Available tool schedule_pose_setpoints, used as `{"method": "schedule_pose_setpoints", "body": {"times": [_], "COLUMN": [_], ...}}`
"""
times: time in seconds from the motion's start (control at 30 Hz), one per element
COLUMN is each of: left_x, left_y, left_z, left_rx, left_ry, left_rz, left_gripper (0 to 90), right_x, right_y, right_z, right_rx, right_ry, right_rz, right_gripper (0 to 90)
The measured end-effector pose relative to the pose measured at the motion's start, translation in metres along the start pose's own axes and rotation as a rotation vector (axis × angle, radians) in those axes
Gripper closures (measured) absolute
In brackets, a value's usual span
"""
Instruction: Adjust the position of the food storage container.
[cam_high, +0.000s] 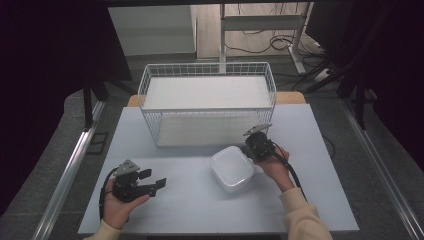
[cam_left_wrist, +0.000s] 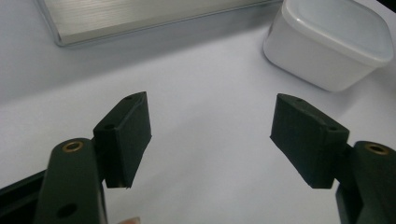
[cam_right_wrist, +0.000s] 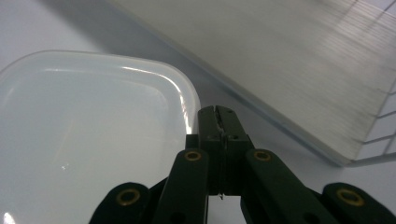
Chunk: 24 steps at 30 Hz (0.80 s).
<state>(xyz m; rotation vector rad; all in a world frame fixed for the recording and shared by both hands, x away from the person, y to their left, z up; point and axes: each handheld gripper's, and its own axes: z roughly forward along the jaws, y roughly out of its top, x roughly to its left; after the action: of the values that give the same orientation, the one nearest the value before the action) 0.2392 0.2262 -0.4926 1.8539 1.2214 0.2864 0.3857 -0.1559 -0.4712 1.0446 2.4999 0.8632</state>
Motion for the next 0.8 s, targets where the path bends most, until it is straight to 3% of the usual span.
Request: {"method": "schedule_pose_setpoints", "body": {"times": [0.3,0.6,0.8], "left_x": [-0.001,0.001,0.002], "left_y": [0.0,0.0,0.0], "left_z": [0.0,-0.003,-0.003], "left_rx": [0.003,-0.005,-0.005], "left_ry": [-0.003,0.002,0.004], "left_rz": [0.004,0.0,-0.003], "left_gripper": [28.4,28.4,28.4], "right_x": [0.026,0.022,0.016], "right_y": [-0.002,-0.007,-0.024], "right_z": [-0.002,-0.007,-0.022], "right_rx": [0.013,0.009,0.014], "right_ry": [0.04,0.04,0.014], "right_rz": [-0.04,-0.026,-0.009], "right_gripper": [89.7,89.6,89.7]}}
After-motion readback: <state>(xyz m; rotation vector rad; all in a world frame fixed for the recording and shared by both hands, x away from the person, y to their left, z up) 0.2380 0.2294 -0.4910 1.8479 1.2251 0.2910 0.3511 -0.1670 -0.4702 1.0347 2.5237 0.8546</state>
